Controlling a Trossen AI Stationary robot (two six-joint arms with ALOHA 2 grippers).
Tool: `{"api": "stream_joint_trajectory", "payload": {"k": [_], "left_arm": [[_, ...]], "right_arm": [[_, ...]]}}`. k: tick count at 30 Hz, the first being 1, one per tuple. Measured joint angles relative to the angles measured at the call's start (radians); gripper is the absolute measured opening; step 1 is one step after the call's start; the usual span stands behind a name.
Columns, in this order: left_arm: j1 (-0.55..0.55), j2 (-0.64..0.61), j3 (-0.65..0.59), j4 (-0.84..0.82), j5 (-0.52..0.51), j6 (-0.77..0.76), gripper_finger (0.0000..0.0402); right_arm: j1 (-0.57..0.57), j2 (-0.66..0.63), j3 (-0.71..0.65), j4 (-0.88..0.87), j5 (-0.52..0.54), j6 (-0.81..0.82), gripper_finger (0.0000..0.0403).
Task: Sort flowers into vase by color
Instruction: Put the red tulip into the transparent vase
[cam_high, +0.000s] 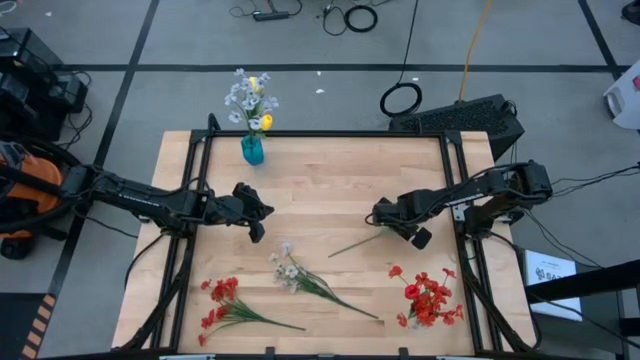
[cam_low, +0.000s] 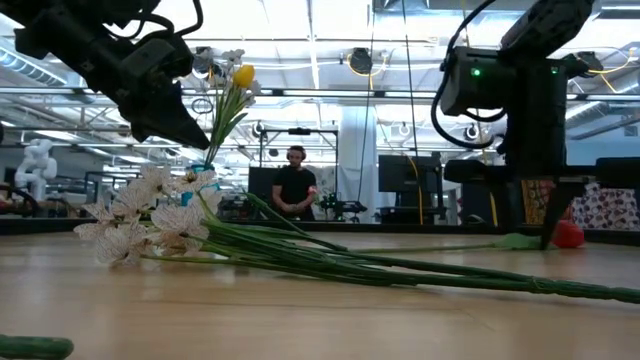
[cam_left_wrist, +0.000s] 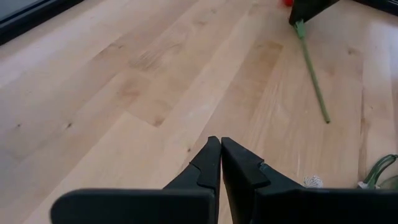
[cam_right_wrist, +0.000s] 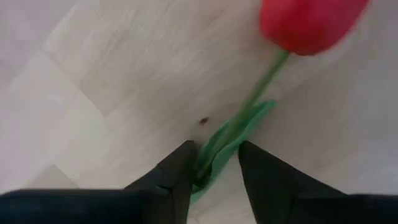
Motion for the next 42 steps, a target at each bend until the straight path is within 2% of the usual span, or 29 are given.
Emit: {"api": "stream_joint_trajectory", "payload": {"k": [7, 10, 12, 13, 16, 21, 29, 36, 39, 42], "left_arm": [[0.0, 0.0, 0.0, 0.0, 0.0, -0.006, 0.002], [0.0, 0.0, 0.0, 0.001, 0.0, -0.006, 0.002], [0.0, 0.0, 0.0, 0.001, 0.0, -0.006, 0.002], [0.0, 0.0, 0.0, 0.001, 0.0, -0.006, 0.002], [0.0, 0.0, 0.0, 0.001, 0.0, -0.006, 0.002], [0.0, 0.0, 0.0, 0.004, 0.009, -0.007, 0.002], [-0.005, 0.0, 0.0, 0.088, 0.059, -0.06, 0.002], [-0.04, 0.0, 0.0, 0.098, 0.06, -0.086, 0.002], [-0.056, 0.0, 0.0, 0.097, 0.06, -0.087, 0.002], [-0.068, 0.0, 0.0, 0.097, 0.06, -0.086, 0.002]], "right_arm": [[0.002, -0.006, -0.004, -0.01, 0.07, -0.212, 0.0013], [0.004, -0.018, -0.008, 0.011, 0.147, -0.308, 0.0013], [-0.001, -0.026, -0.011, 0.024, 0.253, -0.447, 0.0011], [-0.006, -0.035, -0.011, 0.028, 0.274, -0.529, 0.0008], [0.0, -0.087, -0.01, 0.031, 0.242, -0.778, 0.0003], [0.016, -0.212, -0.01, 0.028, 0.233, -1.039, 0.0003], [0.053, -0.529, -0.009, 0.027, 0.397, -1.207, 0.0001], [0.149, -0.862, -0.002, 0.018, 0.397, -1.291, 0.0001], [0.211, -0.941, 0.055, -0.04, 0.395, -1.324, 0.0], [0.268, -0.955, 0.162, -0.14, 0.418, -1.374, 0.0]]}}
